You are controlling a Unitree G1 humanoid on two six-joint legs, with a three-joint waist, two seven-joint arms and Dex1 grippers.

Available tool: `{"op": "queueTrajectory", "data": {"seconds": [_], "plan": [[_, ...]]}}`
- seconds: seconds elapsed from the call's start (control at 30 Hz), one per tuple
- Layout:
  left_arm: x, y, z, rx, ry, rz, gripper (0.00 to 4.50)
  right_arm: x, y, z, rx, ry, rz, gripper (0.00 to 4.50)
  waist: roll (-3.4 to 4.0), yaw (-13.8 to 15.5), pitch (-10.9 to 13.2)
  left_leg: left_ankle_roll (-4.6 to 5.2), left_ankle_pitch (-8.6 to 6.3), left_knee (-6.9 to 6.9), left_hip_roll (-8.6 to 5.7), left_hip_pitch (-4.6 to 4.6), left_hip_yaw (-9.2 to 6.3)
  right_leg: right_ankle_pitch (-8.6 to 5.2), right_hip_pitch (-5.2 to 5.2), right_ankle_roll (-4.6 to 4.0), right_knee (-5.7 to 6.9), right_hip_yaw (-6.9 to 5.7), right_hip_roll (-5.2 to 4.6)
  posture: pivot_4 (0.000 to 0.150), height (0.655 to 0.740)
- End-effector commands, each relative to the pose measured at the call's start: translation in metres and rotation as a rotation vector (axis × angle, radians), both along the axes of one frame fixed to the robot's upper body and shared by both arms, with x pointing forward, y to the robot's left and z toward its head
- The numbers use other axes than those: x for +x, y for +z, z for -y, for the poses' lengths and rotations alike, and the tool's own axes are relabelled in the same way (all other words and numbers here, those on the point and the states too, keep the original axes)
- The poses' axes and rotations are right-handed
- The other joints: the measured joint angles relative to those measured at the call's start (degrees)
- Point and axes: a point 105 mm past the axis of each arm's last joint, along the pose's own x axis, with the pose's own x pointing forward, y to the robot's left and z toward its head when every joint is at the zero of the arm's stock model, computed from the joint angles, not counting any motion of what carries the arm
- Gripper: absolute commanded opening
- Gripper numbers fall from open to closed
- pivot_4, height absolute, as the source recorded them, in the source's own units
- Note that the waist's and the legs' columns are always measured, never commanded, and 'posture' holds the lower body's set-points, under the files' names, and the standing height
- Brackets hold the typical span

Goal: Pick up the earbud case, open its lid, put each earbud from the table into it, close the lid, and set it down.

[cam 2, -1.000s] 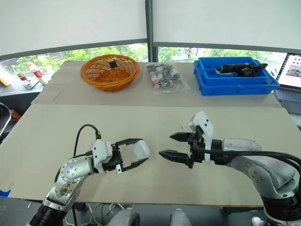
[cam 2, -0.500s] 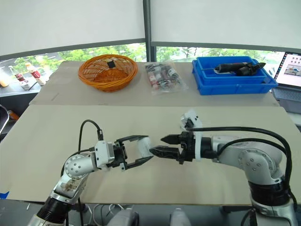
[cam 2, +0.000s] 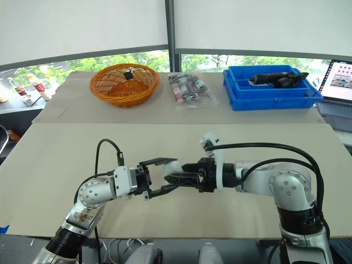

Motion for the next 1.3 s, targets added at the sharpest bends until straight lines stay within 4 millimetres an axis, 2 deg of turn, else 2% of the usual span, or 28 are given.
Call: {"op": "queueTrajectory", "data": {"seconds": [0.03, 0.17, 0.2, 0.67, 0.77, 0.9, 1.3], "plan": [[-0.002, 0.007, 0.004, -0.018, -0.007, 0.053, 2.67, -0.003, 0.007, -0.002, 0.013, 0.02, 0.021, 2.29, 0.0, 0.0, 0.0, 0.0, 0.0, 0.0, 0.0, 0.01, 0.0, 0.0, 0.0, 0.0, 0.0, 0.0, 0.0, 0.15, 0.74], [-0.002, 0.007, 0.004, -0.02, 0.002, 0.064, 2.67, -0.004, 0.007, -0.003, 0.01, 0.022, 0.021, 0.87, 0.0, 0.0, 0.0, 0.0, 0.0, 0.0, 0.0, 0.0, 0.0, 0.0, 0.0, 0.0, 0.0, 0.0, 0.0, 0.15, 0.74], [-0.002, 0.007, 0.004, -0.023, 0.005, 0.067, 2.67, -0.004, 0.007, -0.004, 0.011, 0.023, 0.022, 0.76, 0.0, 0.0, 0.0, 0.0, 0.0, 0.0, 0.0, 0.0, 0.0, 0.0, 0.0, 0.0, 0.0, 0.0, 0.0, 0.15, 0.74], [0.0, 0.006, 0.004, -0.036, 0.014, 0.095, 2.67, -0.004, 0.006, -0.006, -0.006, 0.033, 0.036, 0.77, 0.0, 0.0, 0.0, 0.0, 0.0, 0.0, 0.0, 0.0, 0.0, 0.0, -0.01, 0.0, -0.01, 0.0, 0.0, 0.15, 0.74], [0.001, 0.006, 0.004, -0.035, 0.017, 0.091, 2.67, -0.005, 0.006, -0.002, -0.017, 0.038, 0.05, 2.19, 0.0, 0.0, 0.0, 0.0, 0.0, 0.0, 0.0, -0.01, 0.0, 0.0, -0.01, 0.0, -0.01, -0.01, 0.0, 0.15, 0.74], [0.001, 0.004, 0.002, -0.033, 0.022, 0.086, 2.67, -0.008, 0.004, 0.004, -0.033, 0.053, 0.026, 3.52, 0.0, 0.0, 0.0, 0.0, 0.0, 0.0, 0.0, -0.01, 0.0, 0.0, -0.01, 0.0, -0.02, -0.01, 0.0, 0.15, 0.74], [0.002, 0.004, 0.004, -0.034, 0.014, 0.086, 2.67, -0.006, -0.001, 0.002, -0.027, 0.052, -0.009, 3.55, 0.0, 0.0, 0.0, 0.0, 0.0, 0.0, 0.0, -0.02, -0.01, 0.0, -0.01, 0.0, -0.02, -0.02, 0.0, 0.15, 0.74]]}}
